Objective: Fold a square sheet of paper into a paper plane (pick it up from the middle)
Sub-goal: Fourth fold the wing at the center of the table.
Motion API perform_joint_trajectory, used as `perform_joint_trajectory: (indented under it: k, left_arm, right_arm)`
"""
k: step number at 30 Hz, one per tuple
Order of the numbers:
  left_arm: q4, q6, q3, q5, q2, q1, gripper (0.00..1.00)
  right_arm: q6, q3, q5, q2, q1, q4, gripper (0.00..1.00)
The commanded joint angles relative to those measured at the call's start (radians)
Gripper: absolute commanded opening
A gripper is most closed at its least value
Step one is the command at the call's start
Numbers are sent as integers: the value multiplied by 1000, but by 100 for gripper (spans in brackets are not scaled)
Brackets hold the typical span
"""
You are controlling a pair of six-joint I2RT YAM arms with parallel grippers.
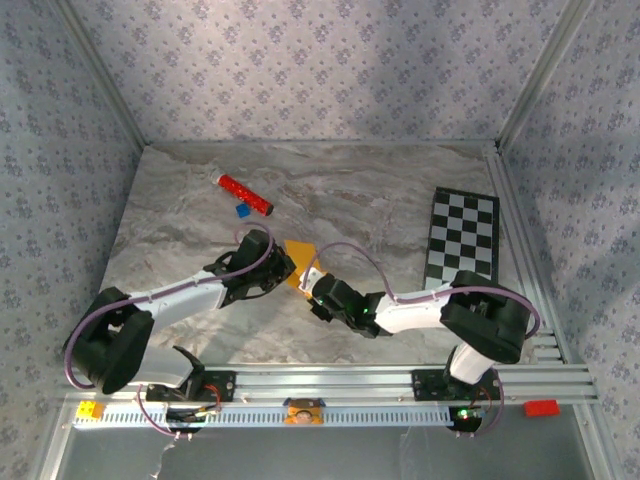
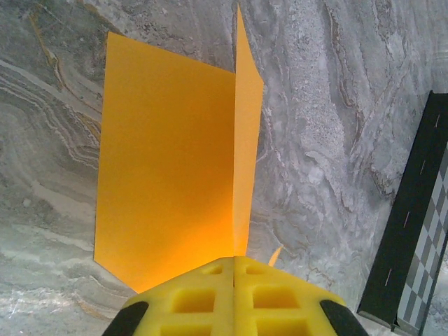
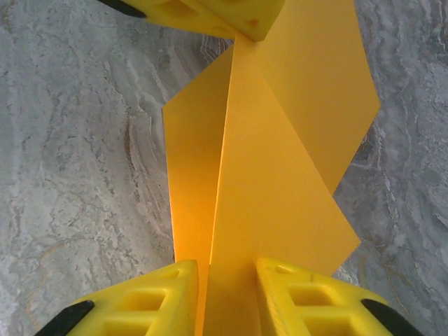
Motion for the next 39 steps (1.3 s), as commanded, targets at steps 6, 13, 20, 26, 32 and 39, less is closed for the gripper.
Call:
perform_joint_trajectory:
  k: [6,13,20,26,32,39]
  left_arm:
    - [-10,-6,38,4,-4,-3,3]
    - [-5,8,40,39,16,28,16]
    - [-14,32,50,72,27,66,45]
    - [-27,31,53,94,55,79,53]
    - [-35,31,73,103,86,80,55]
    - [-31,33,108,123,142,89,48]
  right_arm:
    - [20,-10,43,15,6,21,20]
    - [41,-23,41,16,5,33,11]
    - [60,-20,41,29,3,33,8]
    - [82,-19,34,26,-6,33,7]
    - [94,-28,27,14,-16,40,7]
    - [100,-49,21,-8,-23,68,8]
